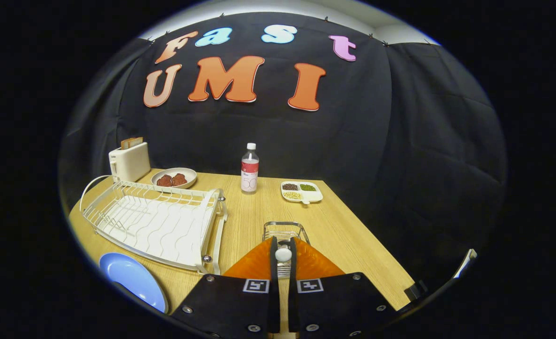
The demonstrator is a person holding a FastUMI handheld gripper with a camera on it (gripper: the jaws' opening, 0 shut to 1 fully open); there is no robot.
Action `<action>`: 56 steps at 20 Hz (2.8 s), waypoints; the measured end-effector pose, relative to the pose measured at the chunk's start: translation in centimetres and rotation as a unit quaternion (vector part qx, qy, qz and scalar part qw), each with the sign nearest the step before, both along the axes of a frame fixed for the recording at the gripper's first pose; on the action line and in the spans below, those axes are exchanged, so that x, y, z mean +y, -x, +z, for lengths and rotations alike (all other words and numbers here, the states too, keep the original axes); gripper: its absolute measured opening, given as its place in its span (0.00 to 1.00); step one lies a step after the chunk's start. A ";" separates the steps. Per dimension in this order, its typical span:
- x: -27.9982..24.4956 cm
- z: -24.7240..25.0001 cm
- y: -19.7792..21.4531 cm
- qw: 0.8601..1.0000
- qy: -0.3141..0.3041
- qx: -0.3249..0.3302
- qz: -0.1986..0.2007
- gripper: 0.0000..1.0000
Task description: Take the plate from the dish rack, then take the spoon from the basket and place it into the plate.
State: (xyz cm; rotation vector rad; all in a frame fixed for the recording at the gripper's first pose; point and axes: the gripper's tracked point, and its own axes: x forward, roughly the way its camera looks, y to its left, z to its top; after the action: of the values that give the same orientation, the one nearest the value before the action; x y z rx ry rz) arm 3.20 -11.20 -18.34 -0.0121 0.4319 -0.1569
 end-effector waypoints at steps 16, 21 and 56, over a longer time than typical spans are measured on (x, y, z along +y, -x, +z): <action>14.8 8.2 8.2 0.995 -0.045 -0.033 0.082 0.07; 21.0 6.8 10.4 0.988 -0.068 -0.020 0.138 0.07; 16.5 6.1 8.2 0.990 -0.091 0.009 0.105 0.98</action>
State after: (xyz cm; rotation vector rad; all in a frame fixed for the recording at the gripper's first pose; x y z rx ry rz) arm -4.99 5.27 -12.29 0.1194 0.4580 0.0900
